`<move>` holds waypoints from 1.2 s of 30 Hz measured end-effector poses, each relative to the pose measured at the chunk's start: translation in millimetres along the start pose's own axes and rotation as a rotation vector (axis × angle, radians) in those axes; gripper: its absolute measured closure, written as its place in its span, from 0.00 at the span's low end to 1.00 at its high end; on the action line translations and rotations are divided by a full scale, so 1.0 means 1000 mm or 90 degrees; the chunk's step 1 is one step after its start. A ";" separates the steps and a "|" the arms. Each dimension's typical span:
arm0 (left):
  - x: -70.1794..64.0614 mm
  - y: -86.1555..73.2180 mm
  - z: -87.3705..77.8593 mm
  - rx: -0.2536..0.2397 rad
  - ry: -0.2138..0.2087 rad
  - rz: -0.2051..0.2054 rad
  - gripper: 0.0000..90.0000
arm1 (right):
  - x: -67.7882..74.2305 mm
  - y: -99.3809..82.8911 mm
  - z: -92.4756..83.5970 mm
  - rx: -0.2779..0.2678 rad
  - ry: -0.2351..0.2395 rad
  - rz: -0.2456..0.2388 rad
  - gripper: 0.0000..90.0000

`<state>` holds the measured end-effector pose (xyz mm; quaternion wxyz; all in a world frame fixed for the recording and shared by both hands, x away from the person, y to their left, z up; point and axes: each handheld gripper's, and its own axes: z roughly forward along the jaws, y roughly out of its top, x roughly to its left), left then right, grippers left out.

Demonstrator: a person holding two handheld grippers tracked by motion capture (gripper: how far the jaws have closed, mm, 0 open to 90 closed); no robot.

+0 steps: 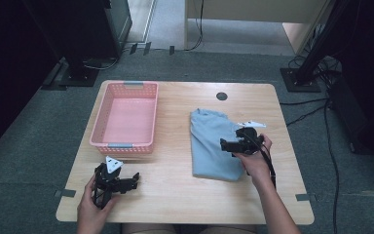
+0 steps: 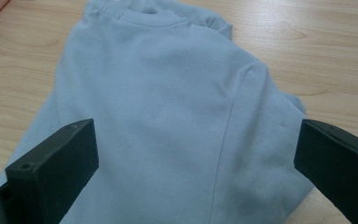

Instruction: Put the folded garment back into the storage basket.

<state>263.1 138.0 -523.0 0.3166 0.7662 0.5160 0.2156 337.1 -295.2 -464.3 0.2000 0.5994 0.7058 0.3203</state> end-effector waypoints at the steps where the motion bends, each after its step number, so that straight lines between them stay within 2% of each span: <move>1: 0.000 0.000 0.000 0.000 0.000 0.000 0.00 | 0.000 0.000 0.003 -0.001 -0.004 0.001 0.00; 10: 0.000 0.000 0.000 0.000 0.000 0.000 0.00 | 0.002 -0.001 0.025 0.014 -0.019 0.004 0.00; 16: 0.000 0.000 0.000 -0.001 0.000 0.000 0.00 | 0.002 -0.005 0.037 0.048 -0.017 0.015 0.00; 22: 0.000 0.000 0.000 -0.001 0.000 0.000 0.00 | 0.000 -0.008 0.039 0.055 -0.002 0.027 0.00; 24: 0.000 0.000 0.000 -0.001 0.000 0.000 0.00 | -0.002 -0.006 0.036 0.064 0.019 0.034 0.00; 29: 0.000 0.000 0.000 -0.001 0.000 0.000 0.00 | 0.000 -0.008 0.035 0.066 0.041 0.028 0.00; 30: 0.000 0.000 0.000 -0.001 0.000 0.000 0.00 | 0.002 -0.010 0.035 0.062 0.057 0.019 0.00; 33: 0.000 0.000 0.000 -0.001 0.000 0.000 0.00 | 0.003 -0.012 0.037 0.066 0.062 0.006 0.00; 34: 0.000 0.000 0.000 -0.001 0.000 0.000 0.00 | 0.004 -0.014 0.038 0.071 0.061 -0.007 0.00; 35: 0.000 0.000 0.000 -0.001 0.000 0.000 0.00 | 0.005 -0.018 0.041 0.080 0.059 -0.026 0.00; 36: 0.000 0.000 0.000 -0.001 0.000 0.000 0.00 | 0.008 -0.024 0.045 0.068 0.040 -0.075 0.00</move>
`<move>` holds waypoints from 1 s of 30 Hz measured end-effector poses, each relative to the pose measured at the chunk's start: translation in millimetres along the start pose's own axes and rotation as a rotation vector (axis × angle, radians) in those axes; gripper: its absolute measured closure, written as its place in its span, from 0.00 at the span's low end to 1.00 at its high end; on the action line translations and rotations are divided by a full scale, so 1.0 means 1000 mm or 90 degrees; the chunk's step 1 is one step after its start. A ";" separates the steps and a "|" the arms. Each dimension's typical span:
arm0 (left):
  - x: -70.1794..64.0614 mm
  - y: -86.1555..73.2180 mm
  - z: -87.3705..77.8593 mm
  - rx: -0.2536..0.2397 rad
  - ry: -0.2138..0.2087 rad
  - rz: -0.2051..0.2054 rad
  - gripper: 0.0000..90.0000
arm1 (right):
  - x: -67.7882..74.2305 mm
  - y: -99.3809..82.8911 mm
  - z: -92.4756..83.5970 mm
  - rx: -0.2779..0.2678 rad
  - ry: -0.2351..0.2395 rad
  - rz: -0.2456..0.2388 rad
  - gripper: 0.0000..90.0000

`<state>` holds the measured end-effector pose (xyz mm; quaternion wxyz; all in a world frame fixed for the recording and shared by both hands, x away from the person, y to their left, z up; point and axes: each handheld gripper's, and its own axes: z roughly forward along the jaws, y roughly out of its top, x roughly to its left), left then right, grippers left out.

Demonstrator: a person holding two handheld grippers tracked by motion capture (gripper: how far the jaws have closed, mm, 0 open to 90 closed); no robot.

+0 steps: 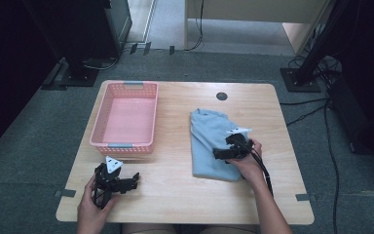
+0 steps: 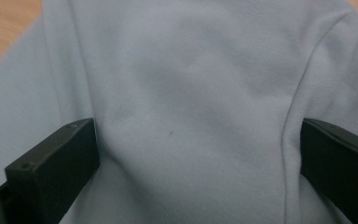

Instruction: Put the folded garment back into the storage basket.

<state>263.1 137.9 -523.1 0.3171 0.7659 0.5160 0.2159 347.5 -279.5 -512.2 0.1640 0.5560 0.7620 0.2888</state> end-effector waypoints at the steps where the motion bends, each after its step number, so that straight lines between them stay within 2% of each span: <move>1: 0.000 0.000 0.000 0.000 0.000 0.000 0.00 | 0.001 -0.002 0.001 -0.006 -0.011 -0.023 0.00; 6: 0.000 0.000 0.000 0.000 0.000 0.000 0.00 | 0.002 -0.012 0.002 -0.052 -0.008 -0.033 0.00; 11: 0.000 0.000 0.000 0.000 0.000 0.000 0.00 | 0.003 -0.014 0.001 -0.059 -0.011 -0.033 0.00; 13: 0.000 0.000 0.000 0.000 0.000 0.000 0.00 | 0.004 -0.015 0.000 -0.061 -0.011 -0.029 0.06; 16: 0.000 0.000 0.000 0.000 0.000 0.000 0.00 | 0.008 -0.017 -0.004 -0.072 -0.003 -0.035 0.21; 17: 0.000 0.000 0.000 0.000 0.000 0.000 0.00 | 0.008 -0.017 -0.004 -0.072 -0.003 -0.035 0.21; 18: 0.000 0.000 0.000 0.000 0.000 0.000 0.00 | 0.011 -0.020 -0.007 -0.085 0.006 -0.041 0.31; 22: 0.000 0.000 0.000 0.000 0.000 0.000 0.00 | 0.012 -0.027 -0.008 -0.120 0.021 -0.046 0.48; 23: 0.000 0.000 0.000 0.000 0.000 0.000 0.00 | 0.012 -0.027 -0.008 -0.120 0.021 -0.046 0.48; 24: 0.000 0.000 0.000 0.000 0.000 0.000 0.00 | 0.014 -0.031 -0.008 -0.138 0.023 -0.045 0.56; 25: 0.000 0.000 0.000 0.000 0.000 0.000 0.00 | 0.014 -0.031 -0.008 -0.138 0.023 -0.045 0.56; 27: 0.000 0.000 0.000 0.000 0.000 0.000 0.00 | 0.017 -0.031 -0.009 -0.144 0.012 -0.025 0.65; 30: 0.000 0.000 0.000 0.000 0.000 0.000 0.00 | 0.020 -0.031 -0.009 -0.146 0.005 -0.024 0.66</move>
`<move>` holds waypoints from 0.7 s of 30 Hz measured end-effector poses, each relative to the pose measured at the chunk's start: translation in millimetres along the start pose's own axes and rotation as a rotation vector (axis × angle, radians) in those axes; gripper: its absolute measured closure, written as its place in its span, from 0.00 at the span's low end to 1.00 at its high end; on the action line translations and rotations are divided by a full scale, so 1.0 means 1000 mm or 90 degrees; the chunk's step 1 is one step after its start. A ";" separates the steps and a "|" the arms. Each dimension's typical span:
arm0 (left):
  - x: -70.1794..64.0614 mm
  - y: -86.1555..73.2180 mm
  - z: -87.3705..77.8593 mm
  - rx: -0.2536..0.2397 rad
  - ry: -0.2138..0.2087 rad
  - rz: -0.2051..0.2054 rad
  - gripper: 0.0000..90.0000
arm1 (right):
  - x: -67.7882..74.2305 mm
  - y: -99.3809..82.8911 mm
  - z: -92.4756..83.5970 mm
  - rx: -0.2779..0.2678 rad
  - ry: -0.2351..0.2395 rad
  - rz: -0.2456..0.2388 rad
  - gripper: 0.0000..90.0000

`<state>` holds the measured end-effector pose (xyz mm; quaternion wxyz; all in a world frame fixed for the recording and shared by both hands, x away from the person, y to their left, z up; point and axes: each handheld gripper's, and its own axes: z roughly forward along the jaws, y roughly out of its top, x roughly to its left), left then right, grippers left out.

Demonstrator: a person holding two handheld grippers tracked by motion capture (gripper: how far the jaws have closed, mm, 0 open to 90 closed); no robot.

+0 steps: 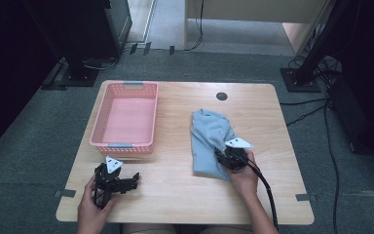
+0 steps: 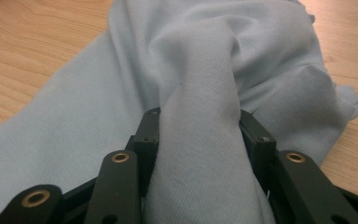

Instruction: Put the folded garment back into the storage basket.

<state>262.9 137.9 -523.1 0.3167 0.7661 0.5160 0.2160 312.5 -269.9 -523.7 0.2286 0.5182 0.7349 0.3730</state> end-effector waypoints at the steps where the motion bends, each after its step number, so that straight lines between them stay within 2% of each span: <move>1: 0.000 0.000 0.000 0.000 0.000 0.000 0.00 | 0.002 0.000 0.000 0.000 -0.008 -0.001 0.66; 2: 0.000 0.000 0.000 0.000 0.000 0.000 0.00 | 0.002 0.000 0.000 0.000 -0.008 -0.001 0.66; 3: 0.000 0.000 0.000 0.000 0.000 0.000 0.00 | 0.007 -0.001 0.000 -0.003 -0.028 -0.013 0.66; 4: 0.000 0.000 0.000 0.000 0.000 0.000 0.00 | 0.008 -0.001 0.000 -0.002 -0.033 -0.014 0.65; 8: 0.000 0.000 0.000 0.000 0.000 0.000 0.00 | 0.008 -0.001 0.000 0.000 -0.031 -0.019 0.63; 11: 0.000 0.000 0.000 0.000 0.000 0.000 0.00 | 0.007 -0.001 0.000 -0.001 -0.026 -0.012 0.66; 12: 0.000 0.000 0.000 0.000 0.000 0.000 0.00 | 0.006 -0.001 0.000 -0.002 -0.017 -0.009 0.71; 13: 0.000 0.000 0.000 0.000 0.000 0.000 0.00 | 0.006 -0.001 0.000 -0.002 -0.017 -0.009 0.71; 14: 0.000 0.000 0.000 0.000 0.000 0.000 0.00 | 0.006 0.000 -0.001 -0.005 -0.012 -0.004 0.75; 18: 0.000 0.000 0.000 0.000 0.000 0.000 0.00 | 0.005 0.000 0.000 -0.012 -0.011 0.028 0.79; 21: 0.000 0.000 0.000 0.000 0.000 -0.001 0.00 | 0.006 0.001 0.000 -0.017 -0.016 0.027 0.80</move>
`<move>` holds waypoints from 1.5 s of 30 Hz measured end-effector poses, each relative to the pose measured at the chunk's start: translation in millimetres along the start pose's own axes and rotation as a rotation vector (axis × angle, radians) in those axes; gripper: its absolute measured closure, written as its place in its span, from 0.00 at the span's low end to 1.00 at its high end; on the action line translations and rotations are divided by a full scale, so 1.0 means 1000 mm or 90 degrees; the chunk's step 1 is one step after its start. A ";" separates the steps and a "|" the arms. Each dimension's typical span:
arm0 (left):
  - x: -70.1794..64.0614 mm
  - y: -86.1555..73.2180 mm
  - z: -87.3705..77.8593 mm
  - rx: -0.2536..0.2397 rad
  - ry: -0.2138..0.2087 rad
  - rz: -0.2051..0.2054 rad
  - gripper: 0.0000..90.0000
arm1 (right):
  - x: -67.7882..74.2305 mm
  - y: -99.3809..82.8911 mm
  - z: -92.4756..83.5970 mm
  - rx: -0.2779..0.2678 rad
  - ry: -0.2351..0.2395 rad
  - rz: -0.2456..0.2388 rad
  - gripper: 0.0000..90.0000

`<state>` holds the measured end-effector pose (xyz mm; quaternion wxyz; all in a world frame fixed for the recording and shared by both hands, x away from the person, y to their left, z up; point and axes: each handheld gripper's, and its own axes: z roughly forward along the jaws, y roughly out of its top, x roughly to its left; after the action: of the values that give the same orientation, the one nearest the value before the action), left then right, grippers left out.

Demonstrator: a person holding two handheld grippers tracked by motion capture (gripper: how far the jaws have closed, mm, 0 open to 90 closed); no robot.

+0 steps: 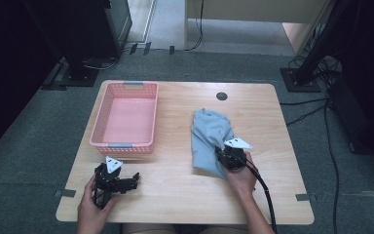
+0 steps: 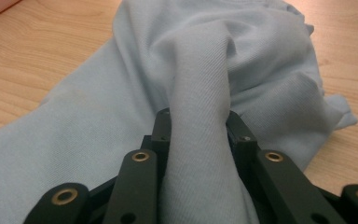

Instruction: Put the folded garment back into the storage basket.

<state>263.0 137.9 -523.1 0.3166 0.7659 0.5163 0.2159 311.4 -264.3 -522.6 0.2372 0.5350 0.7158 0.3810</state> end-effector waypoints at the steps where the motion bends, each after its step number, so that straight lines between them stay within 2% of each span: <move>1: 0.000 0.000 0.000 0.000 0.000 0.000 0.00 | 0.001 0.001 0.000 0.000 -0.001 -0.002 0.80; 4: 0.000 0.000 0.000 0.000 0.000 0.000 0.00 | 0.002 0.005 -0.001 -0.007 -0.002 -0.002 0.81; 5: 0.000 0.000 0.000 0.000 0.000 0.000 0.00 | 0.004 0.009 -0.002 -0.010 0.007 0.005 0.81; 11: 0.000 -0.001 -0.001 0.001 0.001 -0.001 0.00 | 0.011 0.022 -0.007 -0.028 0.017 0.002 0.81; 15: 0.000 -0.001 -0.001 0.001 0.001 -0.001 0.00 | 0.018 0.037 -0.012 -0.045 0.016 -0.013 0.81; 23: -0.001 -0.001 -0.001 0.000 0.002 -0.002 0.00 | 0.022 0.062 -0.018 -0.076 0.030 0.005 0.81; 33: -0.001 -0.001 -0.001 0.001 0.002 -0.002 0.00 | 0.035 0.096 -0.024 -0.110 0.037 0.000 0.81; 40: -0.001 -0.001 -0.001 0.001 0.003 -0.003 0.00 | 0.047 0.119 -0.025 -0.113 0.030 -0.018 0.81; 45: -0.001 -0.001 -0.001 0.001 0.004 -0.004 0.00 | 0.058 0.136 -0.024 -0.125 0.040 -0.016 0.81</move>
<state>261.7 137.2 -523.0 0.3153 0.7635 0.5202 0.2172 354.4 -197.9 -395.7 0.2709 0.4877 0.6889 0.4628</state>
